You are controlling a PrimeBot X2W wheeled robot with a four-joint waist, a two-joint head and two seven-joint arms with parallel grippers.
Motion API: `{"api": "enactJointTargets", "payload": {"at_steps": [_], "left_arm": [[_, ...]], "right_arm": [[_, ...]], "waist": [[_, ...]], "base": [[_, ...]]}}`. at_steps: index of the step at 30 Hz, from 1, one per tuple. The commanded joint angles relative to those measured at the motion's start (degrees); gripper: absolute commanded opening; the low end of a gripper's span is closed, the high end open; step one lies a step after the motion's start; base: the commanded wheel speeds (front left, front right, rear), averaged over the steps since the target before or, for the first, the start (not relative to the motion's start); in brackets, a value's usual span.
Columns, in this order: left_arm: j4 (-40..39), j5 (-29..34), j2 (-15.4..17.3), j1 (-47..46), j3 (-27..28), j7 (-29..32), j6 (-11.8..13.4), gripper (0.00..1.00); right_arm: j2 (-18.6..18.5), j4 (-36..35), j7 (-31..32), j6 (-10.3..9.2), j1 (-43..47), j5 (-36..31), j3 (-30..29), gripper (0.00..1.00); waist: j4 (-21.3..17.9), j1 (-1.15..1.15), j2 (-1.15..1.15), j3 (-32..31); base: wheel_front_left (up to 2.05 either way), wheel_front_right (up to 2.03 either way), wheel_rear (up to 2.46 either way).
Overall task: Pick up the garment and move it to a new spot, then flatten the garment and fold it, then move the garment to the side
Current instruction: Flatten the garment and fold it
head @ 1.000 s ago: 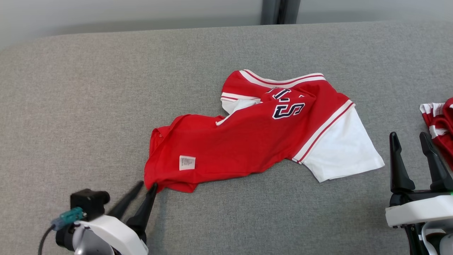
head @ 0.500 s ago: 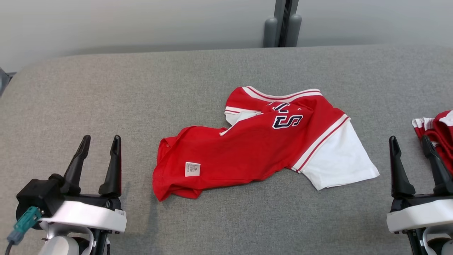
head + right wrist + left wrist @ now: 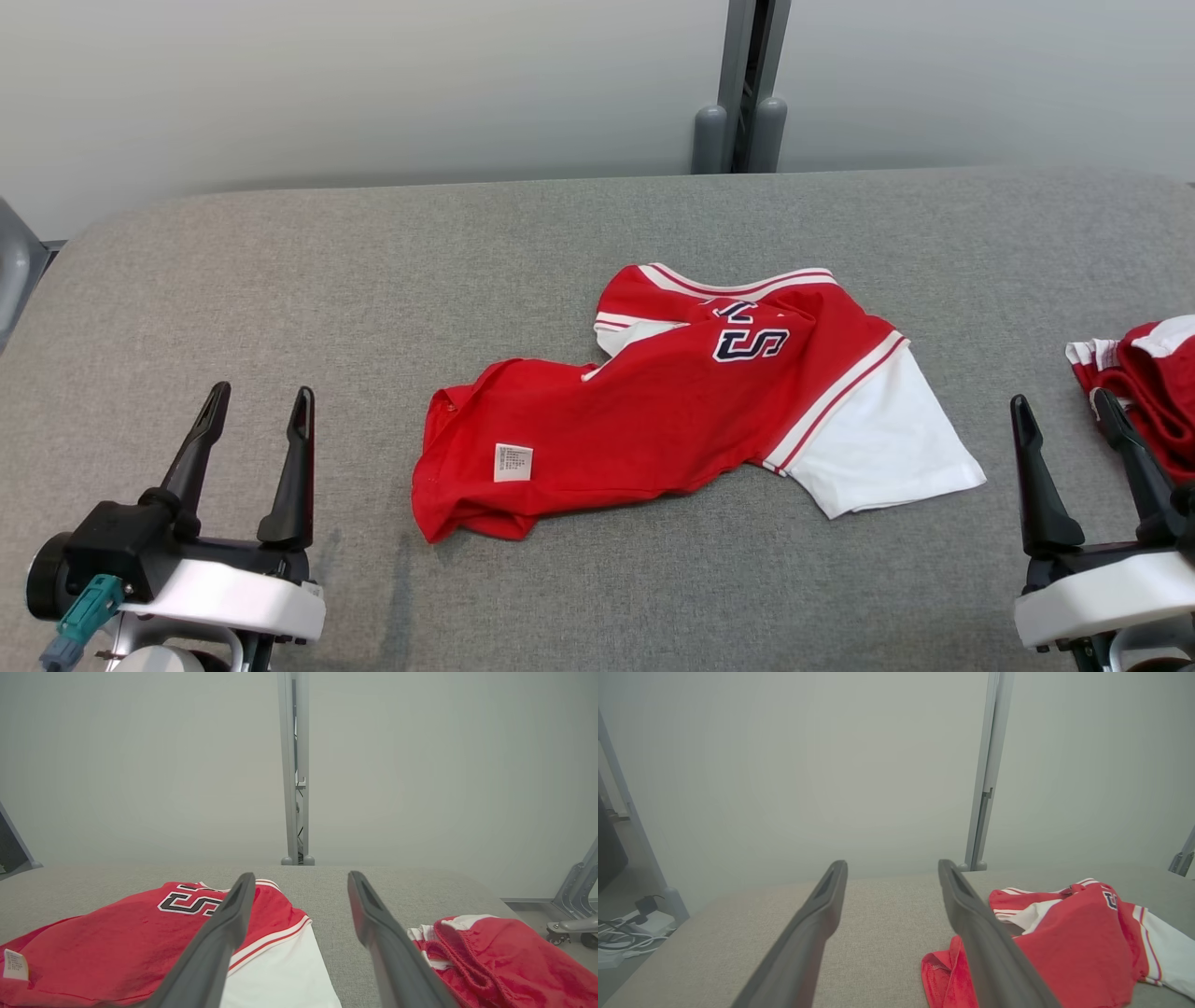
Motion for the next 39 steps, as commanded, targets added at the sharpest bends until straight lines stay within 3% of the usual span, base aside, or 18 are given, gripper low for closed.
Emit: {"api": "enactJointTargets", "payload": {"at_steps": [1, 14, 24, 33, 34, 35, 36, 39], "left_arm": [[0.21, -0.21, 0.42, -0.02, 0.0, 0.01, -0.24, 1.0], [-0.43, 0.36, 1.42, -1.34, -1.53, 2.01, -0.74, 1.0], [4.32, -4.86, 1.84, -5.65, -7.54, 17.33, -6.38, 1.0], [7.56, -11.22, 1.53, -5.26, -7.51, 23.7, -8.84, 1.0], [7.68, -11.39, 1.9, -5.3, -7.71, 24.14, -9.09, 0.94], [7.41, -11.66, 1.94, -5.52, -7.52, 23.76, -9.25, 0.56], [7.36, -11.78, 1.98, -5.67, -7.57, 23.92, -9.28, 0.0], [7.11, -12.0, 2.26, -5.9, -7.65, 24.0, -9.66, 0.0]], "right_arm": [[-0.23, -0.47, 0.19, -0.02, 0.65, 0.13, -0.08, 1.0], [-0.23, -1.12, 0.24, -0.02, 0.03, 0.76, -0.39, 1.0], [-0.23, -0.13, -0.53, -0.02, -1.83, 1.29, 0.99, 1.0], [-0.23, 2.84, -2.69, -0.02, -3.24, 2.44, 1.24, 1.0], [-0.23, 3.03, -2.77, -0.02, -3.43, 2.52, 1.29, 1.0], [-0.22, 3.28, -2.85, -0.02, -3.67, 2.53, 1.29, 1.0], [-0.23, 3.46, -3.07, -0.02, -3.9, 2.48, 1.22, 1.0], [-0.23, 4.07, -3.38, -0.02, -4.42, 2.54, 0.67, 1.0]], "waist": [[-0.1, 0.0, 0.0, -0.02], [0.04, 0.0, 0.0, 1.4], [-1.71, 0.0, 0.0, 6.1], [-3.13, 0.0, 0.0, 8.83], [-3.24, 0.0, 0.0, 9.03], [-3.33, 0.0, 0.0, 9.22], [-3.4, 0.0, 0.0, 9.37], [-3.55, 0.0, 0.0, 9.73]], "base": [[0.0, 0.0, 0.0], [0.0, 0.0, 0.0], [0.0, 0.0, 0.0], [0.0, 0.0, 0.0], [0.0, 0.0, 0.0], [0.0, 0.0, 0.0], [0.0, 0.0, 0.0], [0.0, 0.0, 0.0]]}}
